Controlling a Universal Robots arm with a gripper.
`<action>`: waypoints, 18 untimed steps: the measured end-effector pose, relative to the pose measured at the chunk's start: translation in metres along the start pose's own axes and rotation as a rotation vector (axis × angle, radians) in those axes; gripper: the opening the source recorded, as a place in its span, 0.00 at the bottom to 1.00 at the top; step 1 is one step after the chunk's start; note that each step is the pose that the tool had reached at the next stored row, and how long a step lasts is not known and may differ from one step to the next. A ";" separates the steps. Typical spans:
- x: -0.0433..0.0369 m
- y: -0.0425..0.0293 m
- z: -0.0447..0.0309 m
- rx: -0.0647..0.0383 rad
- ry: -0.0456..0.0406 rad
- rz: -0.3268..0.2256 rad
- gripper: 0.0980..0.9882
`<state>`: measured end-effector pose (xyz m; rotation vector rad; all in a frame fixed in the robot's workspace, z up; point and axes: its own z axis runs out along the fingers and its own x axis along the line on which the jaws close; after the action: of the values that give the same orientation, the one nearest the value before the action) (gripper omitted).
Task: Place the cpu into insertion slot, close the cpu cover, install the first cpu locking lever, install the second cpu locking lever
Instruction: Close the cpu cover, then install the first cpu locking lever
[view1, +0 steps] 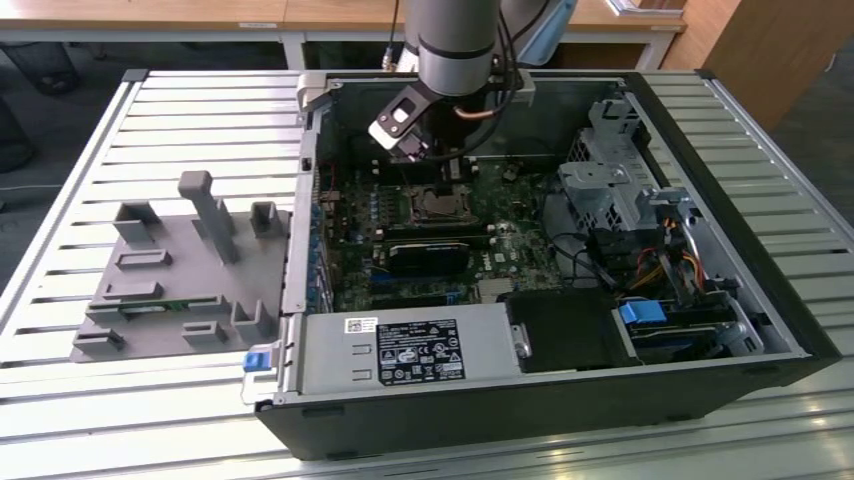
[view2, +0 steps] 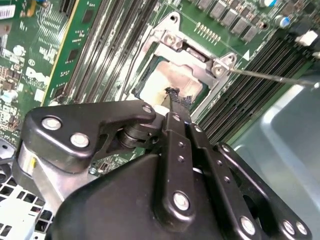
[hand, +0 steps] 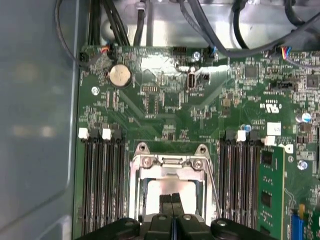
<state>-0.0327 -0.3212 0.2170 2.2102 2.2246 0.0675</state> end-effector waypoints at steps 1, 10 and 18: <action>0.0001 0.0014 0.0000 0.000 0.0000 0.000 0.01; 0.0001 0.0062 -0.0001 0.001 0.0014 0.000 0.01; 0.0003 0.0066 -0.0069 0.001 0.0016 0.000 0.01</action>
<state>-0.0263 -0.3211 0.2241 2.2113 2.2255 0.0687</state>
